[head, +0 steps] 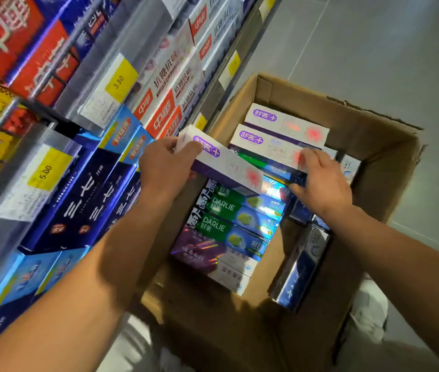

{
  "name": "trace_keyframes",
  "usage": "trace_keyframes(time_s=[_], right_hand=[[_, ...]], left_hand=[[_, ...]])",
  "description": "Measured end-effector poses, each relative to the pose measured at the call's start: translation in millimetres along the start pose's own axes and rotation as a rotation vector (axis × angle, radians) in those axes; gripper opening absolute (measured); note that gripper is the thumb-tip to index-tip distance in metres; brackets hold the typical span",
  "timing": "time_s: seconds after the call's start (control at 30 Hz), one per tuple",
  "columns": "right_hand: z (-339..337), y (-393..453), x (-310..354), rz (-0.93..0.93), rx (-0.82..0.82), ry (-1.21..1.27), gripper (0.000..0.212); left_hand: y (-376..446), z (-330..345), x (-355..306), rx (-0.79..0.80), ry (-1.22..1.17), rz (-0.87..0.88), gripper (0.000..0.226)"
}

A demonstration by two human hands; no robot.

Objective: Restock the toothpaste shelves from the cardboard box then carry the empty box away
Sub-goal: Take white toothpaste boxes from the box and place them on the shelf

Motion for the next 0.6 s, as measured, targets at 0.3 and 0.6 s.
trace_keyframes(time_s=[0.3, 0.6], right_hand=[[13, 29, 4, 0.028, 0.005, -0.097, 0.057], [-99, -24, 30, 0.139, 0.042, 0.258, 0.053]], left_hand=[[-11, 5, -2, -0.023, 0.176, 0.111, 0.023], [-80, -36, -36, -0.061, -0.122, -0.237, 0.011]])
Point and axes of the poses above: each hand's wrist, its own y-axis towards the middle knuckle, its own z-axis out of the palm, x = y × z, the point moved 4 cm from there along y, towards the middle knuckle, and after that the axes turned 4 degrees about -x, right-handed, at the moved point
